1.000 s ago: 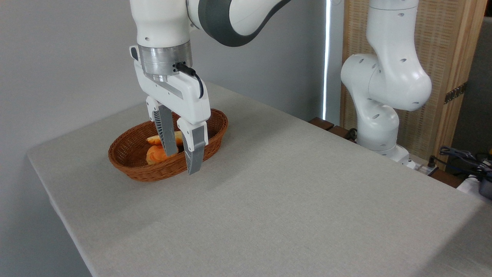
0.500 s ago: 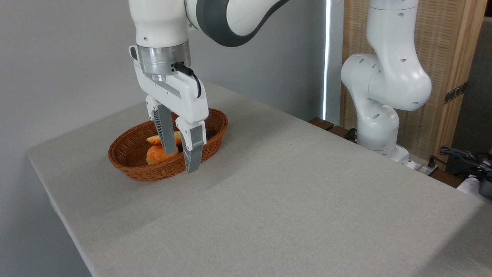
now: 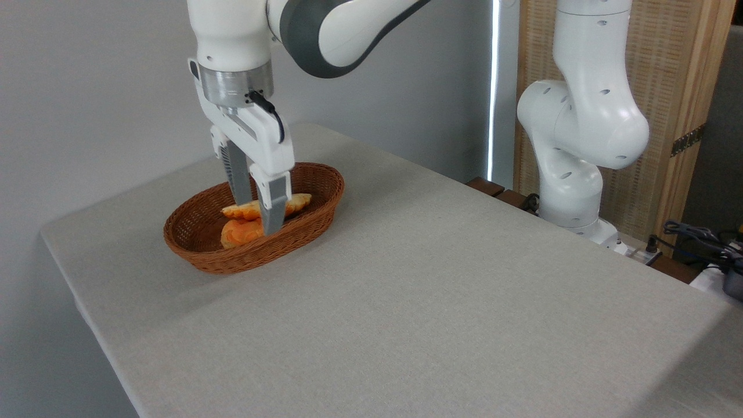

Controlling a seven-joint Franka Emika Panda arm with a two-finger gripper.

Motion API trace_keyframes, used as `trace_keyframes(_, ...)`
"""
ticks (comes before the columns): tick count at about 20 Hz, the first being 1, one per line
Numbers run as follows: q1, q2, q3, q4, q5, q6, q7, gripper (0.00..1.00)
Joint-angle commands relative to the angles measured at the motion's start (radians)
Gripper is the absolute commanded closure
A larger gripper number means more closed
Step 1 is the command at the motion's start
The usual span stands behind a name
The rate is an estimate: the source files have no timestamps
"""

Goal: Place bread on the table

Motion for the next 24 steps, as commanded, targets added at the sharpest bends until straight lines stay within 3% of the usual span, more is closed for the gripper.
trace_keyframes(1, -0.073, -0.003, 0.007, -0.033, -0.039, 0.056, -0.056, 0.00)
trace_keyframes(4, -0.137, -0.002, 0.007, -0.063, -0.042, 0.056, -0.060, 0.00)
trace_keyframes(8, -0.187, 0.017, 0.008, -0.069, -0.042, 0.056, -0.073, 0.00)
trace_keyframes(19, -0.266, 0.090, 0.007, -0.069, -0.042, 0.054, -0.088, 0.00)
trace_keyframes(23, -0.273, 0.110, -0.005, -0.068, -0.037, 0.057, -0.088, 0.00)
trace_keyframes(24, -0.274, 0.115, -0.006, -0.068, -0.031, 0.060, -0.087, 0.07)
